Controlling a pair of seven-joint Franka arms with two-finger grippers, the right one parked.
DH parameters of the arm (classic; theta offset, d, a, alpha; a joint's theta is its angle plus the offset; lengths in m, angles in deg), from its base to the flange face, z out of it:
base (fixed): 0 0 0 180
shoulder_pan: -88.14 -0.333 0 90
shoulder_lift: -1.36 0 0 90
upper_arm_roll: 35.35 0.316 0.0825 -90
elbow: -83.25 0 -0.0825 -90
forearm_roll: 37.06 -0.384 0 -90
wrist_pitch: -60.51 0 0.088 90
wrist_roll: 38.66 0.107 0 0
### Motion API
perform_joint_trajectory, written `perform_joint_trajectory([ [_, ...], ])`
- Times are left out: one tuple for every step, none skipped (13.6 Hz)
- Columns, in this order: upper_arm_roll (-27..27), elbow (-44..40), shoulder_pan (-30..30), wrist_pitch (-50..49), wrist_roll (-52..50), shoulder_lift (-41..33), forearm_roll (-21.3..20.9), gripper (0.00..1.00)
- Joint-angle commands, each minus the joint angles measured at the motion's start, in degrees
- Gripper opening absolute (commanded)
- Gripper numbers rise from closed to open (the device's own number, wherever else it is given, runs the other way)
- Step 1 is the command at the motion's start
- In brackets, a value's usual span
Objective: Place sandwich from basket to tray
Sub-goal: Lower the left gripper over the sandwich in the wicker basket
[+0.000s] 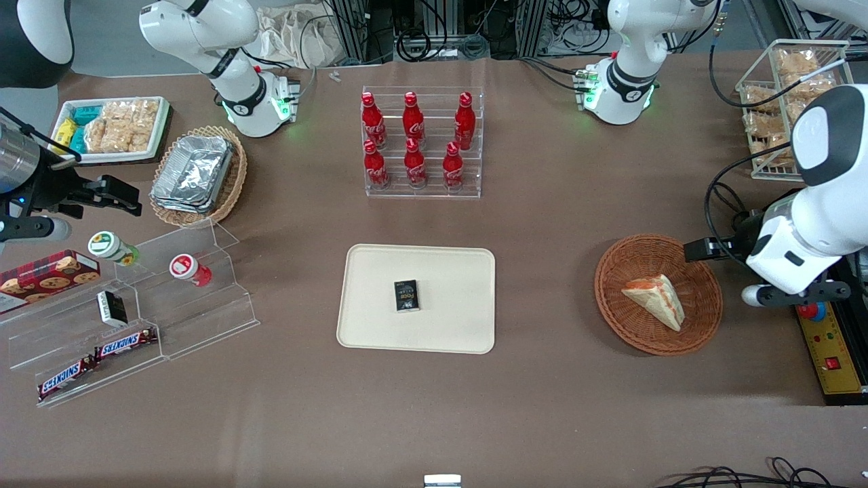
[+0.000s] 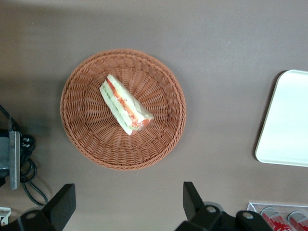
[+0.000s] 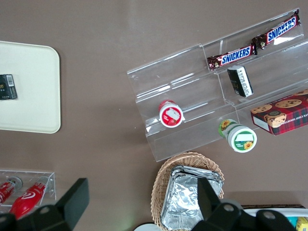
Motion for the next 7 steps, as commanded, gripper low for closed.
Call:
perform_joint_trajectory([
  [-0.1, -1.4, -0.3, 0.0, 1.6, 0.7, 0.1, 0.99],
  [-0.2, -1.4, -0.3, 0.2, 1.5, 0.8, 0.1, 0.99],
  [-0.1, -1.4, -0.2, 0.4, 1.4, 0.9, 0.1, 0.99],
  [-0.2, -1.3, -0.1, 0.6, 1.2, 0.9, 0.1, 0.99],
  [-0.2, -1.1, -0.1, 0.6, 1.0, 0.9, 0.1, 0.99],
  [-0.2, -0.6, -0.1, 0.1, 0.9, 0.9, 0.1, 0.99],
  [-0.2, 0.8, -0.1, 0.4, 1.0, 0.7, 0.2, 1.00],
])
